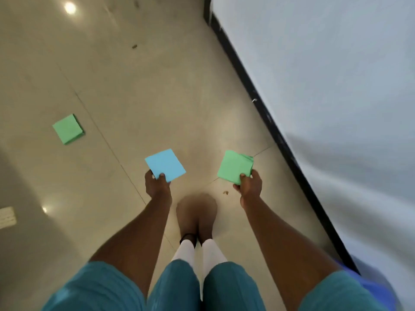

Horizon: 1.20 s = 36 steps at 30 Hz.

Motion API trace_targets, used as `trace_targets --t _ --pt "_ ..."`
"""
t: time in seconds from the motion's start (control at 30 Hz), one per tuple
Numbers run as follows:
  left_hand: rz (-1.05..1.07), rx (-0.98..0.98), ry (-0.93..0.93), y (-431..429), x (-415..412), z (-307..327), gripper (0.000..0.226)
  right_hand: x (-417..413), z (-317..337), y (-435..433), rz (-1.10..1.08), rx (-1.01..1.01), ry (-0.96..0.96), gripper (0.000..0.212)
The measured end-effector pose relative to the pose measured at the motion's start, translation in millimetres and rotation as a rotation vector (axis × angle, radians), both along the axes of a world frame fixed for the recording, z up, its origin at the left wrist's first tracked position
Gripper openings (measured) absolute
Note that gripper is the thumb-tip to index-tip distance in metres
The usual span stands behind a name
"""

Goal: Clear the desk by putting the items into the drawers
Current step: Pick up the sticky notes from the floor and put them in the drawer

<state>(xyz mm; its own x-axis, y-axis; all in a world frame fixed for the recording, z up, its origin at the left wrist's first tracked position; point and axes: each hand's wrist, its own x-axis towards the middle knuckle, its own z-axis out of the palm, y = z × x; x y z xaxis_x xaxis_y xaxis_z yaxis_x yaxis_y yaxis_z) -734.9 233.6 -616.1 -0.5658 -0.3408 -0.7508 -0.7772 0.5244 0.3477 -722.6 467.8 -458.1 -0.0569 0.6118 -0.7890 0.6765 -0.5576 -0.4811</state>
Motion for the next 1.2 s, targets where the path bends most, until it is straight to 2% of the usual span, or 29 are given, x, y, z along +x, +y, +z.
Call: trace_targets --t 0.03,0.07,0.1,0.17,0.4,0.63,0.8,0.9,1.07,1.2 --pt "0.208 0.116 0.103 23.1 -20.7 66.4 0.031 3.5 24.6 -0.2 -0.03 -0.02 0.029 0.021" --pt "0.333 0.153 0.177 33.7 -40.4 121.4 0.035 8.9 45.4 -2.0 -0.049 -0.034 0.056 0.019" --pt "0.401 0.208 0.163 46.1 -47.8 175.3 0.038 13.5 69.6 -1.5 -0.072 -0.042 0.088 0.018" --pt "0.41 0.337 0.138 68.5 -37.6 259.5 0.039 25.5 116.5 -2.3 -0.135 -0.05 0.14 0.018" --pt "0.21 0.508 0.049 83.5 -36.9 411.7 0.039 69.9 255.2 -7.8 -0.358 -0.026 0.237 0.022" --pt "-0.117 0.621 0.009 93.2 4.9 495.9 0.038 153.5 339.3 -30.6 -0.688 0.074 0.29 0.037" --pt "-0.303 0.765 -0.14 109.6 73.3 551.5 0.042 239.1 407.6 -55.2 -0.884 0.195 0.352 0.032" --pt "-0.479 0.804 -0.226 136.4 126.3 581.8 0.042 298.9 448.2 -58.2 -0.989 0.307 0.353 0.027" --pt "-0.804 0.954 -0.319 200.3 247.3 651.3 0.044 418.3 507.8 -48.2 -1.161 0.545 0.205 0.011" --pt "-1.049 1.049 -0.402 247.0 376.4 691.7 0.044 529.9 546.4 -35.3 -1.312 0.702 0.167 0.019"
